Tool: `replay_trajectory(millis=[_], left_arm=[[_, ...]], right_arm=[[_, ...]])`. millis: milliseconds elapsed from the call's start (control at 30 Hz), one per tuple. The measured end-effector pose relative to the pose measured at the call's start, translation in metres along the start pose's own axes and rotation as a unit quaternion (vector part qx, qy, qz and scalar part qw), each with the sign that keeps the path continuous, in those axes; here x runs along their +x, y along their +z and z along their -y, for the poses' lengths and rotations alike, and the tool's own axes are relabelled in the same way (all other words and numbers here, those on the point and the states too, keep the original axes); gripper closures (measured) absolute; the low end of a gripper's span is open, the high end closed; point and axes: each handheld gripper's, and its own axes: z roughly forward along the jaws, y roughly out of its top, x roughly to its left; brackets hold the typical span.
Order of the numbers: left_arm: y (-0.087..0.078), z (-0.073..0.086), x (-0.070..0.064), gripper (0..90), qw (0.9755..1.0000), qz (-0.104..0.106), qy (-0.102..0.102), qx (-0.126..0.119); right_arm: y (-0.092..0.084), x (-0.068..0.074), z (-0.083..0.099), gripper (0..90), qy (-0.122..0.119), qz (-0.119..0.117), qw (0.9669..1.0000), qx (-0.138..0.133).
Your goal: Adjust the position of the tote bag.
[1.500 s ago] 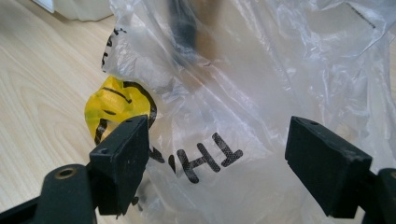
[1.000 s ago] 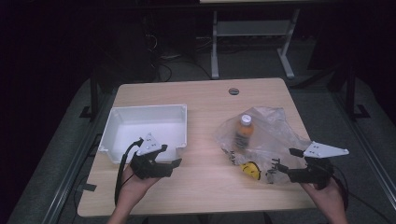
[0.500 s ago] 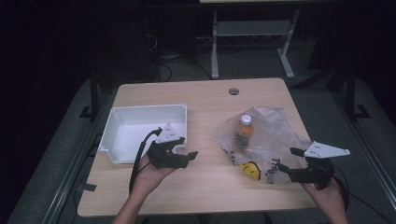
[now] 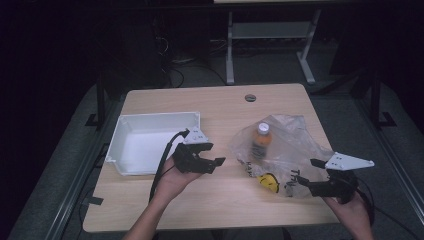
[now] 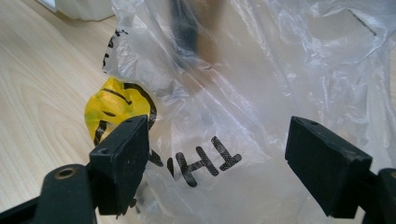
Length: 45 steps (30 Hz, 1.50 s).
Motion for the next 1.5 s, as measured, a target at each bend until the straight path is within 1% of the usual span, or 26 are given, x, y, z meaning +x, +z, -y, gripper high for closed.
replay_trajectory(millis=[167, 333, 400, 433, 467, 500, 600, 633, 667, 700, 767, 833, 867, 933, 1067, 1133, 1200, 1233, 1267, 1300, 1333, 1400, 1500], left_arm=[[0.006, -0.011, -0.002, 37.7, 0.9999, 0.007, 0.008, 0.004], [0.014, -0.018, -0.004, 37.7, 0.9997, 0.01, 0.017, 0.01], [0.02, -0.021, -0.005, 37.4, 0.9997, 0.016, 0.017, 0.011], [0.02, -0.021, -0.005, 36.9, 0.9997, 0.016, 0.017, 0.011], [0.021, -0.023, -0.006, 36.9, 0.9995, 0.023, 0.015, 0.013], [0.023, -0.024, -0.006, 36.9, 0.9993, 0.029, 0.017, 0.016], [0.029, -0.03, -0.008, 37.0, 0.9991, 0.031, 0.023, 0.017], [0.031, -0.031, -0.009, 37.1, 0.9991, 0.032, 0.021, 0.017], [0.033, -0.033, -0.009, 37.2, 0.999, 0.033, 0.023, 0.019], [0.034, -0.035, -0.008, 37.4, 0.9988, 0.036, 0.025, 0.021], [0.038, -0.038, -0.009, 37.6, 0.9986, 0.044, 0.02, 0.02], [0.041, -0.042, -0.01, 37.9, 0.9983, 0.05, 0.02, 0.022], [0.043, -0.043, -0.01, 38.4, 0.9983, 0.048, 0.026, 0.022], [0.047, -0.046, -0.009, 38.8, 0.9982, 0.051, 0.019, 0.024], [0.054, -0.051, -0.008, 39.1, 0.998, 0.052, 0.022, 0.031], [0.057, -0.055, -0.008, 39.7, 0.9977, 0.046, 0.034, 0.035], [0.06, -0.058, -0.009, 40.6, 0.9974, 0.045, 0.04, 0.04], [0.062, -0.06, -0.009, 40.6, 0.9974, 0.044, 0.04, 0.041], [0.064, -0.062, -0.009, 41.0, 0.9971, 0.042, 0.046, 0.044], [0.066, -0.064, -0.009, 41.0, 0.9971, 0.042, 0.045, 0.044], [0.068, -0.065, -0.009, 41.6, 0.9968, 0.041, 0.048, 0.049], [0.072, -0.067, -0.01, 42.2, 0.9967, 0.039, 0.051, 0.05], [0.078, -0.07, -0.008, 43.2, 0.9959, 0.035, 0.056, 0.062]], right_arm=[[-0.001, 0.0, -0.001, 21.3, -0.001, 0.0, 1.0, -0.003], [-0.001, 0.0, 0.0, 21.3, 0.001, -0.002, 1.0, -0.002], [-0.002, -0.001, 0.0, 21.3, -0.001, 0.001, 1.0, -0.005], [-0.002, -0.001, 0.0, 21.4, -0.002, 0.001, 1.0, -0.006], [-0.002, -0.001, 0.0, 21.4, -0.002, 0.001, 1.0, -0.006], [-0.002, -0.001, 0.0, 21.5, -0.001, 0.002, 1.0, -0.006], [-0.004, -0.002, 0.0, 21.6, 0.003, 0.003, 1.0, -0.008], [-0.004, -0.002, 0.0, 21.5, 0.001, 0.003, 0.9999, -0.01], [-0.005, -0.002, 0.0, 21.6, 0.001, 0.003, 0.9999, -0.01], [-0.005, -0.002, 0.0, 21.6, 0.001, 0.003, 0.9999, -0.011], [-0.006, -0.002, 0.0, 21.8, 0.003, 0.004, 0.9999, -0.011], [-0.006, -0.002, 0.0, 22.1, 0.003, 0.003, 0.9999, -0.01], [-0.007, -0.002, 0.0, 22.2, 0.005, 0.004, 0.9999, -0.011], [-0.007, -0.003, 0.0, 22.2, 0.0, 0.005, 0.9999, -0.014], [-0.007, -0.002, 0.0, 22.2, 0.003, 0.004, 0.9999, -0.011], [-0.007, -0.002, 0.0, 22.2, 0.003, 0.005, 0.9999, -0.011], [-0.007, -0.002, 0.0, 22.2, 0.003, 0.005, 0.9999, -0.011], [-0.007, -0.002, 0.0, 22.2, 0.002, 0.006, 0.9999, -0.011], [-0.008, -0.003, 0.001, 22.2, 0.003, 0.006, 0.9999, -0.01], [-0.008, -0.003, 0.001, 22.2, 0.003, 0.006, 0.9999, -0.01], [-0.008, -0.003, 0.0, 22.2, 0.003, 0.006, 0.9999, -0.011], [-0.008, -0.003, 0.0, 22.2, 0.003, 0.006, 0.9999, -0.011], [-0.008, -0.003, 0.0, 22.2, 0.003, 0.007, 0.9999, -0.012]])
